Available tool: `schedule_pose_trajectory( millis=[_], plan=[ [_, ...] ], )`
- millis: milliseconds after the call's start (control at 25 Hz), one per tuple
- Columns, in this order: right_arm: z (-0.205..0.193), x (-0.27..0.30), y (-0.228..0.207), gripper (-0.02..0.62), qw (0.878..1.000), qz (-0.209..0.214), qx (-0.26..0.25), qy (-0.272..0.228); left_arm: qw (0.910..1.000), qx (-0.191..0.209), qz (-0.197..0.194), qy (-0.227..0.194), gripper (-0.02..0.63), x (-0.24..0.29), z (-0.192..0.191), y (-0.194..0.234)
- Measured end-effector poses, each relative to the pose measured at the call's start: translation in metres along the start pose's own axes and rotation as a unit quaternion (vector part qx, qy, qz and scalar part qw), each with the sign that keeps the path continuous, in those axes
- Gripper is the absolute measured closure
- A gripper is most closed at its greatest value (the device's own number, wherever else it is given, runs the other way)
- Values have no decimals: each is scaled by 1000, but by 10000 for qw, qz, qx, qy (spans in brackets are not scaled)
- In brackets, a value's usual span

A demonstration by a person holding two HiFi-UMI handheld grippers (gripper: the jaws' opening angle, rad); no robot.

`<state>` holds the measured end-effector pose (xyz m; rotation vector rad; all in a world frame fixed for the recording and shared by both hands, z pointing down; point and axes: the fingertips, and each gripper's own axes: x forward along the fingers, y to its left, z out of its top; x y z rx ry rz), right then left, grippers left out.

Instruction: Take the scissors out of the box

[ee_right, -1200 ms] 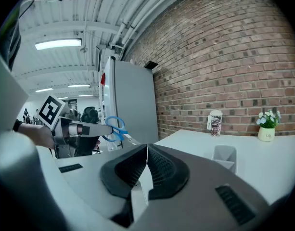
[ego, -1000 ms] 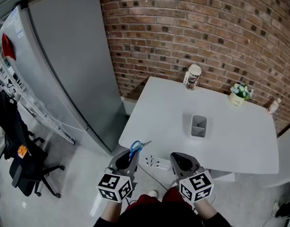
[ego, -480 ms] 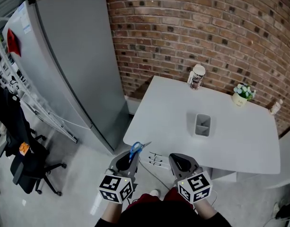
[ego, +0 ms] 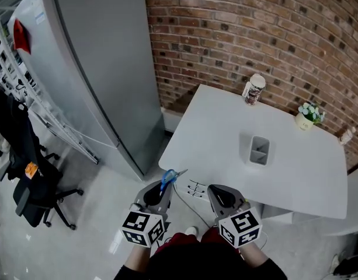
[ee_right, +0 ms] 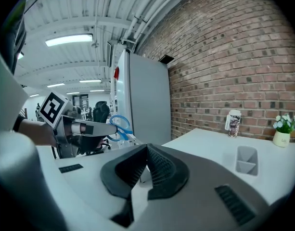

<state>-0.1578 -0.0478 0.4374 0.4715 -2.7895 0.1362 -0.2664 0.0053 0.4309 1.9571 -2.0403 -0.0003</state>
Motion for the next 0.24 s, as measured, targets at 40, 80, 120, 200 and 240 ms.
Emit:
schedule_pose_trajectory(
  millis=[40, 80, 120, 200, 240],
  plan=[
    [0, 2, 2, 588, 10000, 32, -7, 5, 10000, -7, 12, -3, 558, -1, 0, 2],
    [0, 4, 4, 588, 10000, 63, -13, 11, 10000, -13, 23, -5, 558, -1, 0, 4],
    [0, 6, 5, 588, 10000, 92, -19, 17, 10000, -19, 32, -6, 558, -1, 0, 5],
    [0, 9, 8, 588, 9999, 143, -24, 26, 10000, -34, 49, -7, 558, -1, 0, 9],
    [0, 11, 9, 588, 9999, 167, -26, 29, 10000, -42, 58, -8, 558, -1, 0, 10]
  ],
)
